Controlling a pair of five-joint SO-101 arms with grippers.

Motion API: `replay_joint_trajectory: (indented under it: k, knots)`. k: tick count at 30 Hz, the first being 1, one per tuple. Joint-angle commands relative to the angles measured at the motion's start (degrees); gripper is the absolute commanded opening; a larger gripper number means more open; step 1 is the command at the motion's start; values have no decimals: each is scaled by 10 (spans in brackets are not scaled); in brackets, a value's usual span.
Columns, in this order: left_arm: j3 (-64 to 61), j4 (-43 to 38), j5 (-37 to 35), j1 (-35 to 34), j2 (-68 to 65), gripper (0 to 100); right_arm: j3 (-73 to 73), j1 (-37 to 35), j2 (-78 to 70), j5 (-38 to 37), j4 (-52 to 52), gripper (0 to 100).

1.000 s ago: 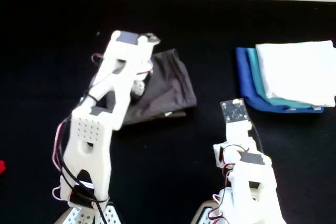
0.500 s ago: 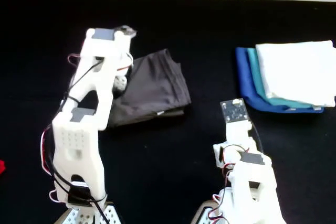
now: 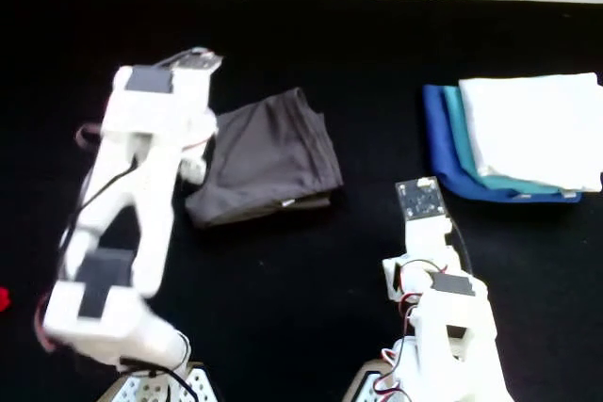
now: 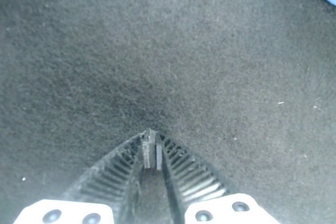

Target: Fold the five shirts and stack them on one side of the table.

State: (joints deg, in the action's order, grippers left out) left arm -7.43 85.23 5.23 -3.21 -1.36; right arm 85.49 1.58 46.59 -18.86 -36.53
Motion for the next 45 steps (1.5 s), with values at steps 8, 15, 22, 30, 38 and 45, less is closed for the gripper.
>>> replay_joint_trajectory:
  k: [8, 15, 22, 30, 38, 45]
  knots:
    - [-463, -376, 68, -59, 220, 8, -9, 2, 1, -4, -20, 12]
    - [-553, -478, 103, -95, 225, 8, -233, 1, -3, -2, -245, 12]
    - [-555, -483, 43, -97, 221, 9, -458, -20, -7, 48, -354, 13]
    - [-561, -492, 41, -96, 221, 9, -538, -151, -37, 164, -324, 227]
    - [-561, -492, 41, -96, 221, 9, -735, -221, -302, 263, -333, 247]
    - [-561, -492, 41, -96, 221, 8, -998, -265, -557, 297, -430, 248]
